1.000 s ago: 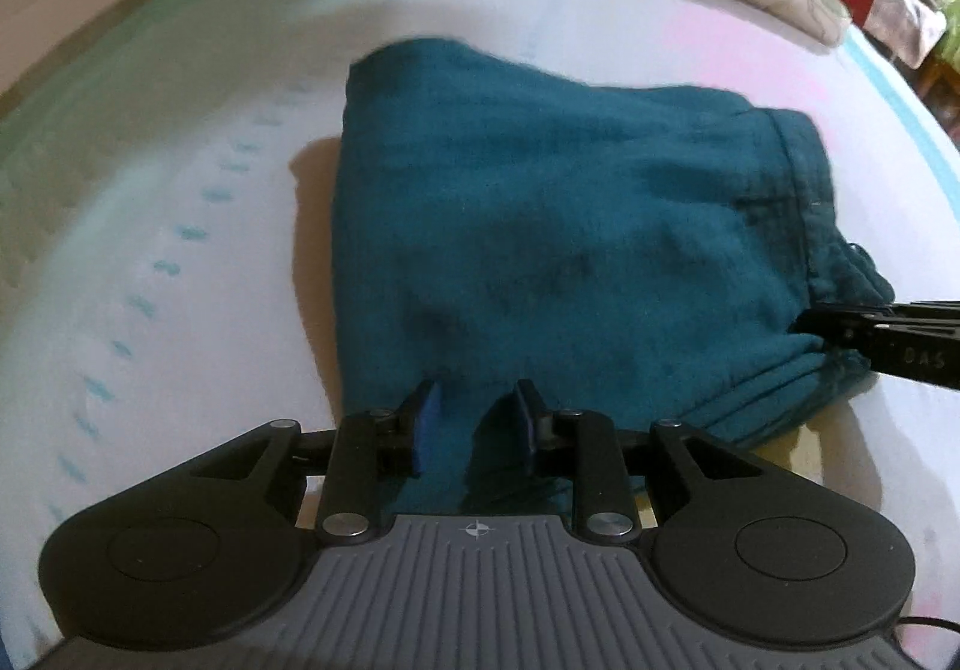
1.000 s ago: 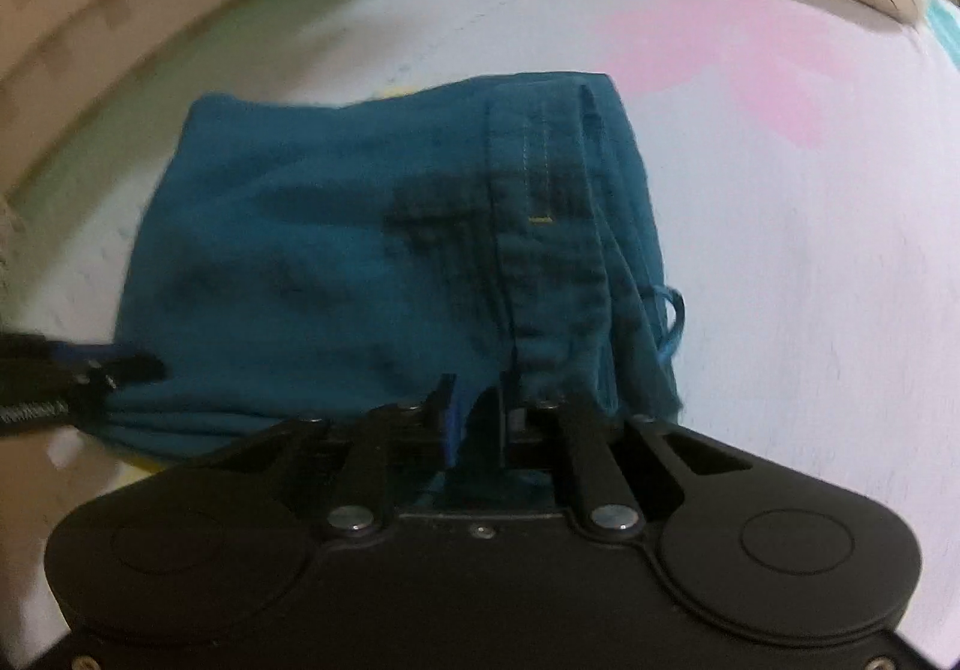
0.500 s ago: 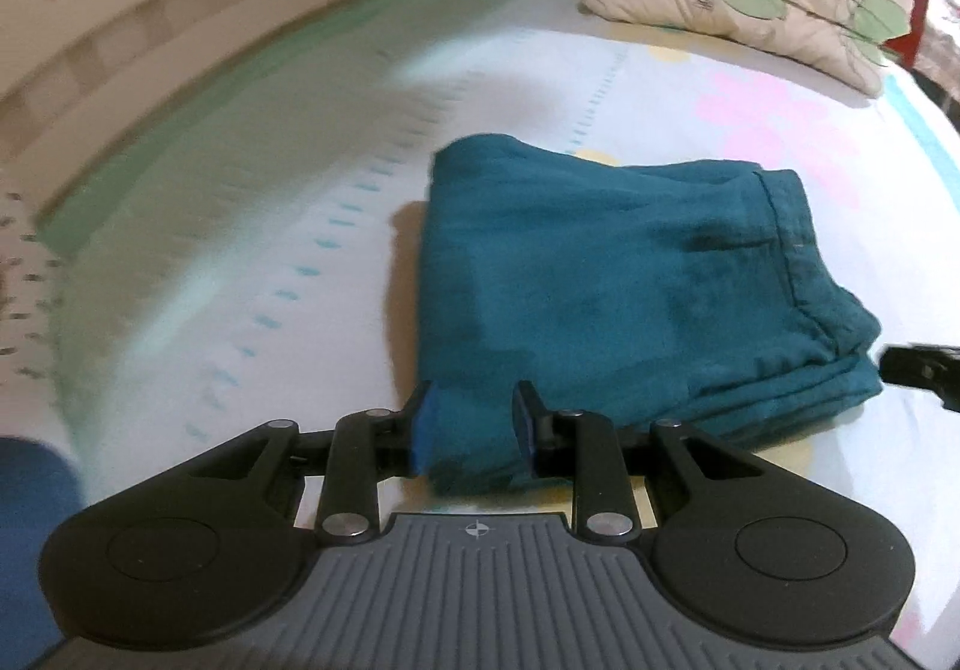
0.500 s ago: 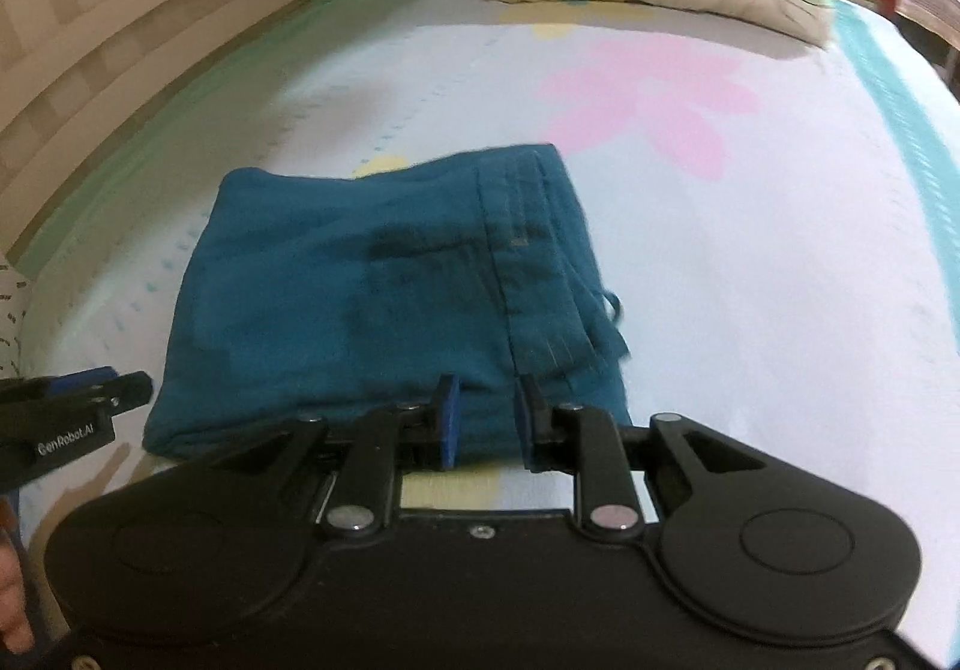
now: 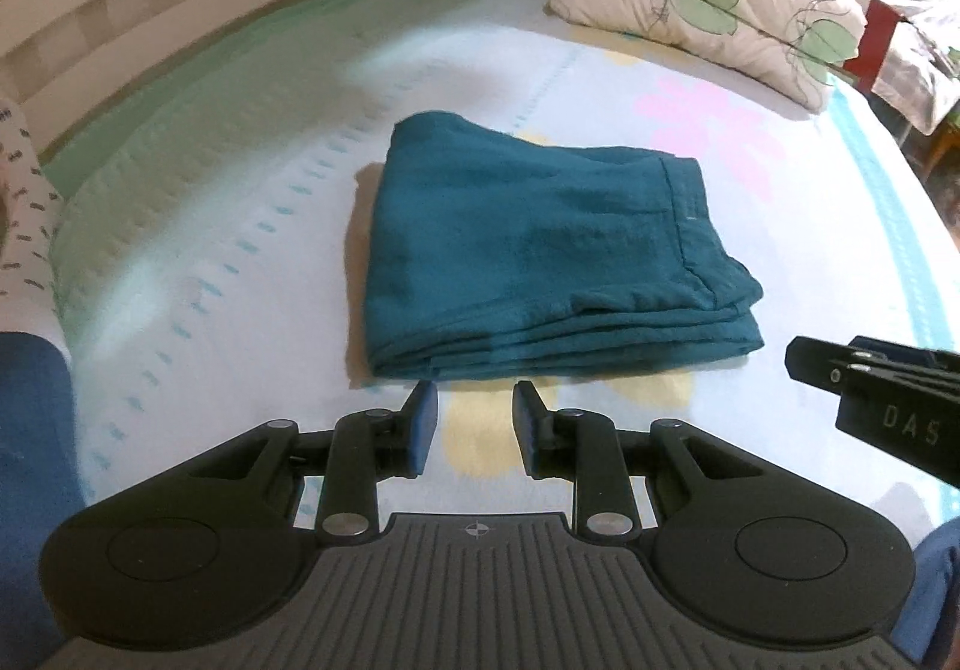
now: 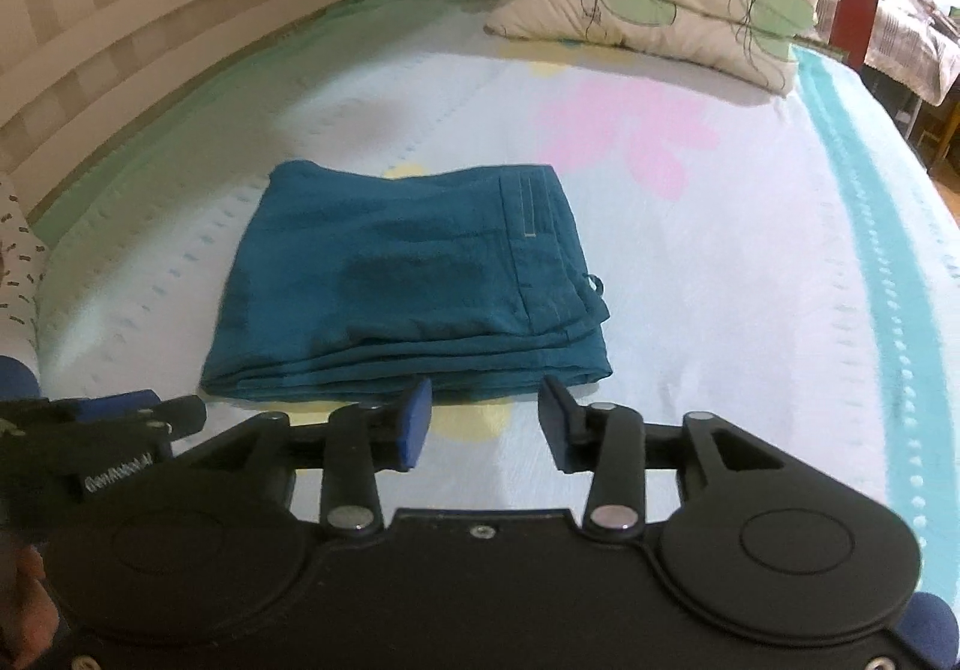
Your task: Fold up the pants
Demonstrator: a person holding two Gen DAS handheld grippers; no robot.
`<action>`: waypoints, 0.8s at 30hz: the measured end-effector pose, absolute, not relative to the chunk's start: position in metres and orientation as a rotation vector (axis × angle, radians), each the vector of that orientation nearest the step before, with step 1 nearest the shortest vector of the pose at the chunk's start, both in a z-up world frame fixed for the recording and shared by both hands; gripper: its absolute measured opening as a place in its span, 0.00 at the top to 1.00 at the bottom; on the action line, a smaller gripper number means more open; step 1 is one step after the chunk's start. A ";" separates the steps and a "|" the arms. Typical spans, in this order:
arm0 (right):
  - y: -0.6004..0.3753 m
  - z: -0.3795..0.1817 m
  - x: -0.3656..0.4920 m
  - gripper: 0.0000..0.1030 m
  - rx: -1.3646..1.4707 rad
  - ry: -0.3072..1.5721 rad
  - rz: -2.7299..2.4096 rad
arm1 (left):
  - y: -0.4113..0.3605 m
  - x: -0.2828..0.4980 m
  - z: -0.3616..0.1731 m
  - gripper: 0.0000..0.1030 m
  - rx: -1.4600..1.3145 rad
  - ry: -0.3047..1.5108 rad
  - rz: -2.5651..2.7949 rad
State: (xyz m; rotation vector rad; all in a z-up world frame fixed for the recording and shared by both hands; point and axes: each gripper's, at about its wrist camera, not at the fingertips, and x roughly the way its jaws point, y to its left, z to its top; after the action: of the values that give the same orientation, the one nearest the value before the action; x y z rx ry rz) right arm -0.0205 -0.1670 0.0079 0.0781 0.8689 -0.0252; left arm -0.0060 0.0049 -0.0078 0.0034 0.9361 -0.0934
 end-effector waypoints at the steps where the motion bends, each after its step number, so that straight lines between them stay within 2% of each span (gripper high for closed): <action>1: -0.167 0.010 -0.023 0.51 0.078 0.865 -0.023 | 0.003 -0.009 -0.006 0.74 0.013 0.931 -0.090; 24: -0.170 0.012 -0.050 0.51 0.107 0.851 0.008 | -0.007 -0.036 0.009 0.74 0.022 0.902 -0.106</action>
State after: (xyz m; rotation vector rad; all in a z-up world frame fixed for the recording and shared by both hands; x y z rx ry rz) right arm -0.0499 -0.1702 0.0119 0.1072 0.8505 0.0082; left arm -0.0357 -0.0072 0.0091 0.0222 0.9016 -0.1063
